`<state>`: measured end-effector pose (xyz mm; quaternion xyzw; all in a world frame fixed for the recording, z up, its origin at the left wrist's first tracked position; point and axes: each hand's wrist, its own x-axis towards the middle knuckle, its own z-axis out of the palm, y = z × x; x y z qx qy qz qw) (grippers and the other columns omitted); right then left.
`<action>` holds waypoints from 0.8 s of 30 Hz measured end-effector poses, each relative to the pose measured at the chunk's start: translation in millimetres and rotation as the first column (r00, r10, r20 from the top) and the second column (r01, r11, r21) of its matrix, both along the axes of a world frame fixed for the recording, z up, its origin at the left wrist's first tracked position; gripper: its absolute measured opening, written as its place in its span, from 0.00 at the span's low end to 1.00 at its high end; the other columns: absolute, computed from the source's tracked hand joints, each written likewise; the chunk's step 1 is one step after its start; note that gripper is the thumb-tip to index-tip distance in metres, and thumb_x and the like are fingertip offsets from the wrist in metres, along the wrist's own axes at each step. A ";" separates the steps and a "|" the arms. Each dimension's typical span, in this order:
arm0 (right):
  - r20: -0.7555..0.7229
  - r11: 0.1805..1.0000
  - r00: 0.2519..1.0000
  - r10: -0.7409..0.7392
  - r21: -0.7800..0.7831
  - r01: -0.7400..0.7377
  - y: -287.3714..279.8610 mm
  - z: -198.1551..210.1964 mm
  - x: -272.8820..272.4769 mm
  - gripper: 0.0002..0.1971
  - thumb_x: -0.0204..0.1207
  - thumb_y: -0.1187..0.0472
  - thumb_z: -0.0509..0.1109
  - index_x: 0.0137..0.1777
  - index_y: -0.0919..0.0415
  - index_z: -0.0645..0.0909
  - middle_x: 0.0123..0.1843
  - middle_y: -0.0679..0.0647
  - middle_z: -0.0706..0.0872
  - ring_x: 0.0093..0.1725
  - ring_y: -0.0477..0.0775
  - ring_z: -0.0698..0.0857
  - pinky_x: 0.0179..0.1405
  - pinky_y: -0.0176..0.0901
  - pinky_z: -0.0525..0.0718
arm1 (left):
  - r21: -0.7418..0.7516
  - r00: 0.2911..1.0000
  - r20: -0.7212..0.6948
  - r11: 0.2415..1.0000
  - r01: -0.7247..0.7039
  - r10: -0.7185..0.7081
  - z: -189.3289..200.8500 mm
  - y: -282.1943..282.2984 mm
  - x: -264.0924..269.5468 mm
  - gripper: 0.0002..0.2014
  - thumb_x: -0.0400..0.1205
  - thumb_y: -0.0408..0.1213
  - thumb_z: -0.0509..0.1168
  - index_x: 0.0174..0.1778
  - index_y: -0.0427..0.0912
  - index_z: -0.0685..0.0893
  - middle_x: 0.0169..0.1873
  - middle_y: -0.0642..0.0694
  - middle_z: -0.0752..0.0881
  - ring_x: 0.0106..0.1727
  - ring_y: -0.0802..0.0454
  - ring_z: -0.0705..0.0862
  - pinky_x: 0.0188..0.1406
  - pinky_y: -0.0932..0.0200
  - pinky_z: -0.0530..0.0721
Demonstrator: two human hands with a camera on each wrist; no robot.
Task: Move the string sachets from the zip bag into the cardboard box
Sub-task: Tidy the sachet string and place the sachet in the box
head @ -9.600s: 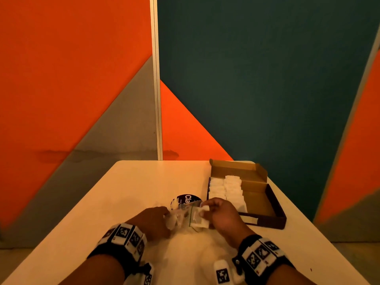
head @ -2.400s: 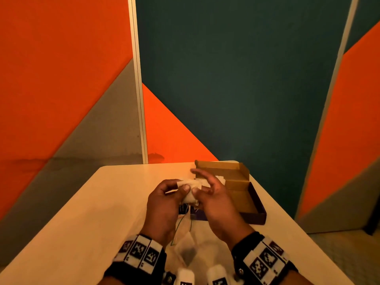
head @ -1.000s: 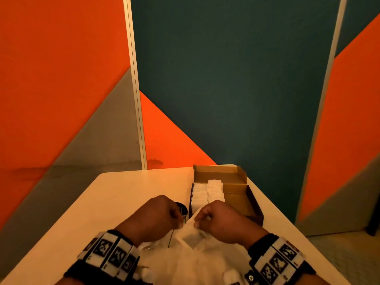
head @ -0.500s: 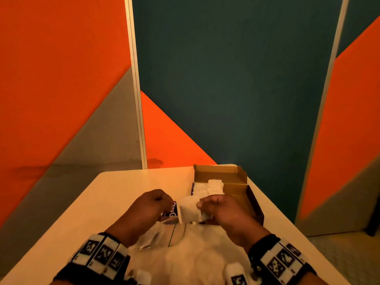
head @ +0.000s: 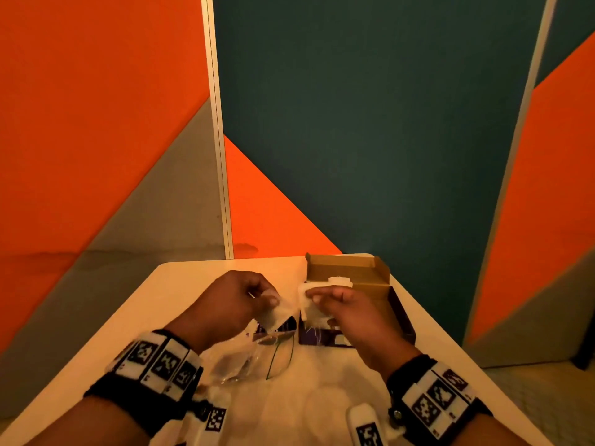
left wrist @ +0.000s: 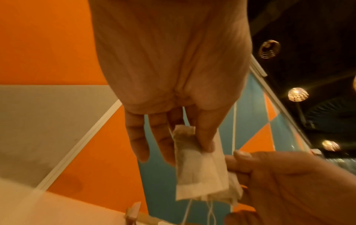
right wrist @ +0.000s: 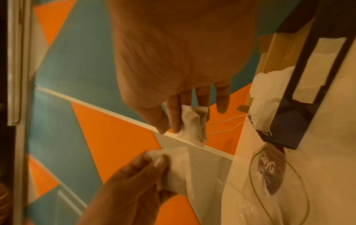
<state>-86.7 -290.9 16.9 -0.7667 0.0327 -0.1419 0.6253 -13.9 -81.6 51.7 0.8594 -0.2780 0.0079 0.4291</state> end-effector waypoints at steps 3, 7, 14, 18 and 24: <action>-0.018 0.982 0.989 0.144 -0.119 -0.145 11.8 0.6 0.5 0.09 0.83 0.58 0.71 0.57 0.45 0.90 0.52 0.39 0.92 0.52 0.40 0.90 0.51 0.33 0.88 | 0.287 0.985 0.144 0.956 0.054 -0.099 9.6 -9.1 -8.0 0.03 0.80 0.43 0.73 0.42 0.54 0.91 0.37 0.60 0.89 0.38 0.62 0.86 0.37 0.69 0.80; -0.066 0.919 0.985 0.161 -0.355 -0.174 18.4 -6.4 4.3 0.09 0.81 0.49 0.72 0.48 0.49 0.93 0.47 0.51 0.94 0.48 0.54 0.90 0.60 0.57 0.87 | 0.370 0.965 0.220 0.927 0.053 -0.143 13.4 -18.2 -13.5 0.03 0.77 0.43 0.75 0.43 0.53 0.89 0.39 0.60 0.87 0.39 0.64 0.83 0.35 0.71 0.76; -0.093 0.905 0.992 0.090 -0.408 -0.120 1.9 -11.5 1.1 0.07 0.80 0.50 0.74 0.50 0.49 0.93 0.48 0.42 0.93 0.49 0.42 0.88 0.58 0.44 0.88 | 0.360 0.978 0.191 0.933 0.013 -0.088 14.8 -6.2 -3.3 0.05 0.77 0.43 0.77 0.47 0.53 0.91 0.42 0.60 0.89 0.43 0.65 0.84 0.35 0.75 0.74; -0.172 0.865 0.984 0.040 -0.488 -0.121 -9.7 -13.5 -0.7 0.08 0.80 0.49 0.74 0.50 0.49 0.93 0.52 0.42 0.92 0.52 0.42 0.86 0.57 0.39 0.82 | 0.345 0.981 0.191 0.938 -0.029 -0.039 21.9 0.8 0.0 0.02 0.80 0.44 0.74 0.46 0.53 0.91 0.42 0.61 0.89 0.43 0.64 0.84 0.36 0.71 0.75; -0.179 0.790 0.983 -0.041 -0.608 -0.078 -18.5 -10.2 -1.6 0.11 0.85 0.55 0.68 0.61 0.51 0.90 0.64 0.46 0.89 0.59 0.43 0.83 0.60 0.34 0.79 | 0.371 0.974 0.224 0.927 -0.061 -0.025 25.8 4.4 1.3 0.03 0.81 0.45 0.72 0.47 0.53 0.90 0.43 0.62 0.87 0.42 0.66 0.83 0.33 0.72 0.73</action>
